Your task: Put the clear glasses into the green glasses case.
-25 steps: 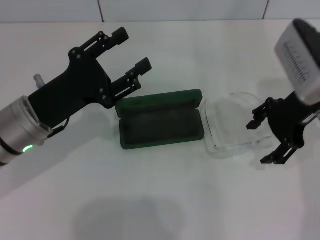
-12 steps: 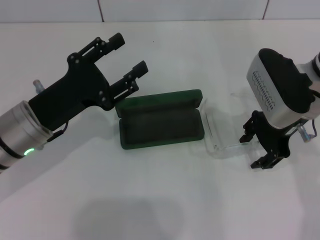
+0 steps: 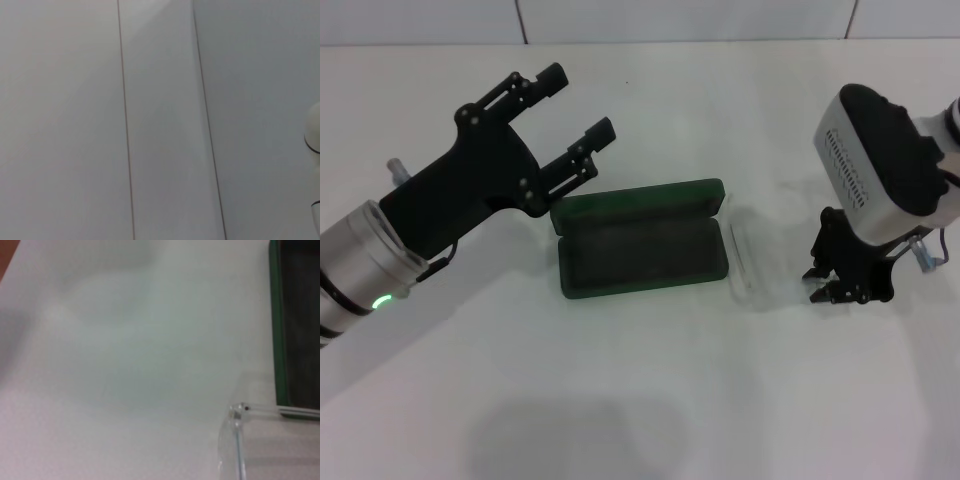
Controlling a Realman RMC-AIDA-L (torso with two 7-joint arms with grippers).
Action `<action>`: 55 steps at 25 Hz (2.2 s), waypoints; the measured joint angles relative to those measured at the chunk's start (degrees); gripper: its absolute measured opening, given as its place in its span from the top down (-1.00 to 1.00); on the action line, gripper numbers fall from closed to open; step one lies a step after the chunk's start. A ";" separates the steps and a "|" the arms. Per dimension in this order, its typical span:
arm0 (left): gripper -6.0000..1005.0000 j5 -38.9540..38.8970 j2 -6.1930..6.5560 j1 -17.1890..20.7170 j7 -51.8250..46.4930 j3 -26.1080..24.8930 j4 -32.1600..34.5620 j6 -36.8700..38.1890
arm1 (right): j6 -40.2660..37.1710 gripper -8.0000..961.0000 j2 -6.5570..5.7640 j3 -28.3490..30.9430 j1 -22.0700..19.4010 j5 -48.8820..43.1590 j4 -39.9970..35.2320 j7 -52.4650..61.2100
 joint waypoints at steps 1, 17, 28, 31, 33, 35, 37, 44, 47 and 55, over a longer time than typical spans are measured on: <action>-0.42 -0.21 0.00 0.05 -0.01 0.00 0.01 0.00 | -0.10 0.30 -0.12 0.25 -0.07 0.02 -0.25 -0.11; -0.42 4.57 0.15 -0.60 -2.84 0.62 2.31 0.09 | -6.26 0.74 0.02 15.72 -19.28 25.03 -11.66 -27.46; -0.42 13.20 0.62 -6.62 -10.39 0.62 2.22 1.42 | -2.35 0.74 -0.05 15.58 -22.34 47.41 6.86 -59.44; -0.42 14.75 0.56 -8.76 -12.41 0.62 2.19 1.32 | -2.08 0.74 0.08 15.43 -22.26 48.39 8.40 -63.03; -0.42 14.99 0.54 -9.33 -13.25 0.61 2.20 1.30 | -2.08 0.74 0.09 15.36 -22.24 48.50 8.87 -64.19; -0.42 14.88 0.58 -9.54 -13.61 0.59 2.23 1.43 | -2.11 0.74 0.10 15.30 -22.30 48.55 9.19 -65.03; -0.42 14.55 0.86 -9.57 -13.72 0.34 2.42 2.36 | -2.10 0.74 0.11 15.22 -22.52 48.57 9.24 -65.17; -0.42 14.44 0.44 -9.79 -12.11 0.50 2.09 4.02 | -1.16 0.74 -0.27 15.44 -21.67 48.16 11.25 -62.36; -0.42 14.47 0.39 -10.12 -11.30 0.53 2.34 3.95 | -0.01 0.74 -0.48 15.17 -20.83 47.85 11.79 -59.80; -0.42 16.27 0.15 -12.80 -11.63 0.62 2.75 -0.90 | -0.46 0.74 -0.07 13.56 -20.57 47.76 12.00 -60.96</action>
